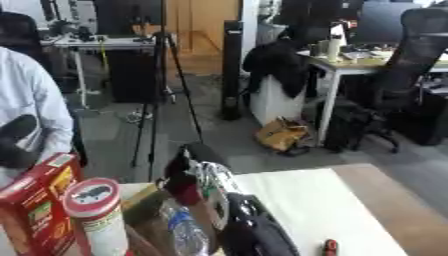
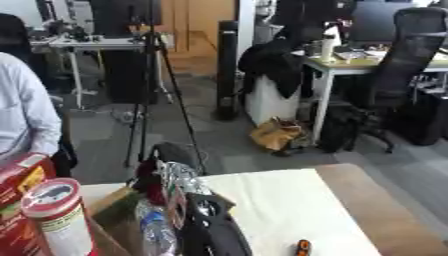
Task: Pick up objects on the table and place them in the box.
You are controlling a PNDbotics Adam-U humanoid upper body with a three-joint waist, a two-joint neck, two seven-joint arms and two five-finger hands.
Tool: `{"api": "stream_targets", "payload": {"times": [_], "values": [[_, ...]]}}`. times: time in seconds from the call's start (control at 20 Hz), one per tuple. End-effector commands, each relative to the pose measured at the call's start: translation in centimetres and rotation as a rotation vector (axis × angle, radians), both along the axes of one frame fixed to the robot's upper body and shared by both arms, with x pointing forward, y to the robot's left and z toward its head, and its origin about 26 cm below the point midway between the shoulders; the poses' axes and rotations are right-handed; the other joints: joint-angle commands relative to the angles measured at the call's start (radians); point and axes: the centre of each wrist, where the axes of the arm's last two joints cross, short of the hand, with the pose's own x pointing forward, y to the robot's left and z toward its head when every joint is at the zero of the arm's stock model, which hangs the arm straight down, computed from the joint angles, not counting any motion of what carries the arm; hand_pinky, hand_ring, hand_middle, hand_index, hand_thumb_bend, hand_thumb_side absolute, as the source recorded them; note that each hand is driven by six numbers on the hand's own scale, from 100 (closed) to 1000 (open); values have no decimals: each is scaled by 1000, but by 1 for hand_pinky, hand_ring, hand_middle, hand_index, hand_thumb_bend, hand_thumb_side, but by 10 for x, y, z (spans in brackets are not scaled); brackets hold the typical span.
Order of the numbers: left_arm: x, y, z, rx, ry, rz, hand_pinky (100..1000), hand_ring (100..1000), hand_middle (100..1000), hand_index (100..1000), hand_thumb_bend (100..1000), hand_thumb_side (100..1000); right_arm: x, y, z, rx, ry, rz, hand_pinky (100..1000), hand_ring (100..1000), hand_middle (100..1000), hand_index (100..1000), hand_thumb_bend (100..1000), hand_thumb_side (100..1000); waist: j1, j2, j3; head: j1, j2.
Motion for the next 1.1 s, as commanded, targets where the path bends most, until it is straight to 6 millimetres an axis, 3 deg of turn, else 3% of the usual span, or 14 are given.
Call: {"api": "stream_targets", "payload": {"times": [0.05, 0.2, 0.25, 0.5, 0.55, 0.75, 1.1], "values": [[-3, 0, 7, -6, -33, -2, 1000, 661, 638, 599, 100, 734, -3, -7, 21, 12, -84, -3, 232, 547, 459, 570, 100, 462, 3, -19, 3, -5, -13], [-3, 0, 7, -7, -32, -3, 1000, 661, 638, 599, 100, 734, -3, -6, 20, 25, -79, 41, 311, 585, 561, 609, 100, 534, 3, -20, 2, -8, -14], [-3, 0, 7, -7, -32, -3, 1000, 661, 638, 599, 100, 734, -3, -6, 20, 31, -75, 54, 369, 621, 640, 653, 100, 632, 3, -20, 2, -9, -15], [-3, 0, 7, -5, -31, -1, 1000, 661, 638, 599, 100, 734, -3, -6, 20, 59, -58, 97, 414, 650, 701, 679, 100, 747, 2, -21, 1, -9, -14], [-3, 0, 7, -5, -31, -1, 1000, 661, 638, 599, 100, 734, -3, -6, 20, 65, -54, 101, 417, 651, 703, 680, 100, 808, 2, -21, 1, -9, -13], [-3, 1, 6, -4, -28, 2, 1000, 661, 639, 599, 100, 735, -3, -7, 23, 76, -57, 99, 419, 652, 699, 674, 100, 866, 1, -21, -5, -3, -10], [-2, 1, 6, -1, -28, 2, 1000, 661, 639, 599, 100, 734, -4, -6, 27, 74, -72, 93, 419, 652, 698, 670, 100, 868, 0, -23, -9, -3, -9]]}}
